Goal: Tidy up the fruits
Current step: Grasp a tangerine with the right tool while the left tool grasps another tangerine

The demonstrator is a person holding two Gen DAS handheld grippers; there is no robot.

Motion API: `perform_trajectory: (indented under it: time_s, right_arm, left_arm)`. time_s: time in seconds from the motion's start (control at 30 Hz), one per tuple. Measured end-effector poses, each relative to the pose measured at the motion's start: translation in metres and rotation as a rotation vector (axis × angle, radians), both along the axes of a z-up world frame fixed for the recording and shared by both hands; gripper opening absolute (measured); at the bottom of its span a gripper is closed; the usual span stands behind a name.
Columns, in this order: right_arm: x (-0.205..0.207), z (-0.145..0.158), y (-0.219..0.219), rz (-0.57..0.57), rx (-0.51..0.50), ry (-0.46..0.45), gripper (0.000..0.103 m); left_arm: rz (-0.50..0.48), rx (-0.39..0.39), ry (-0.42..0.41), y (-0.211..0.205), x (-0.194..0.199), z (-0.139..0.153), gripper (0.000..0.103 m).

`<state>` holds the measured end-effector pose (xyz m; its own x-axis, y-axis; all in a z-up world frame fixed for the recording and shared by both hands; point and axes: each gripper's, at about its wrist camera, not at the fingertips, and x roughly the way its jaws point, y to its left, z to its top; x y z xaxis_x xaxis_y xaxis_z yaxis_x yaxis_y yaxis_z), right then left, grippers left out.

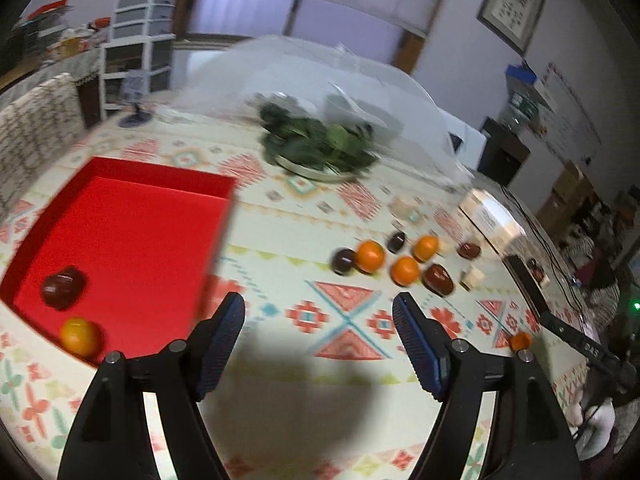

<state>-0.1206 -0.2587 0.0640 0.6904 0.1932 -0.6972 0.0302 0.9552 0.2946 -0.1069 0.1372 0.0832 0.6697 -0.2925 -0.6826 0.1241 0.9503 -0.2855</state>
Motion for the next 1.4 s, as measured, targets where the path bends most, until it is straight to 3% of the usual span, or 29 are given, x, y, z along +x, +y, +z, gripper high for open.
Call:
perform_trajectory:
  time_s: [0.1, 0.4, 0.53, 0.7, 0.87, 0.93, 1.0, 1.07, 1.27, 1.4]
  right_arm:
    - [0.006, -0.012, -0.016, -0.011, 0.018, 0.022, 0.049]
    - [0.012, -0.039, 0.002, 0.056, -0.052, 0.052, 0.049]
    - [0.015, -0.048, -0.002, 0.063, -0.036, 0.075, 0.049]
    - [0.016, -0.053, -0.006, 0.078, -0.007, 0.083, 0.045]
    - [0.015, -0.053, -0.008, 0.085, 0.008, 0.082, 0.045]
    - [0.015, -0.052, -0.008, 0.086, 0.012, 0.081, 0.045]
    - [0.014, -0.052, -0.009, 0.089, 0.015, 0.080, 0.045]
    - [0.015, -0.052, -0.009, 0.091, 0.018, 0.079, 0.045]
    - [0.015, -0.052, -0.009, 0.089, 0.011, 0.081, 0.045]
    - [0.016, -0.052, -0.006, 0.090, 0.009, 0.091, 0.037]
  left_arm:
    - [-0.049, 0.019, 0.016, -0.026, 0.009, -0.006, 0.076]
    - [-0.175, 0.117, 0.019, -0.087, 0.037, -0.017, 0.076]
    - [-0.246, 0.148, 0.002, -0.116, 0.052, -0.028, 0.076]
    - [-0.333, 0.218, -0.013, -0.140, 0.080, -0.039, 0.064]
    - [-0.427, 0.302, 0.038, -0.155, 0.099, -0.060, 0.063]
    - [-0.440, 0.343, 0.043, -0.159, 0.102, -0.067, 0.058]
    - [-0.453, 0.381, 0.035, -0.163, 0.101, -0.068, 0.042]
    - [-0.442, 0.395, 0.032, -0.162, 0.102, -0.068, 0.034]
    - [-0.429, 0.393, 0.018, -0.162, 0.096, -0.069, 0.034]
    - [-0.411, 0.392, 0.013, -0.165, 0.094, -0.074, 0.039]
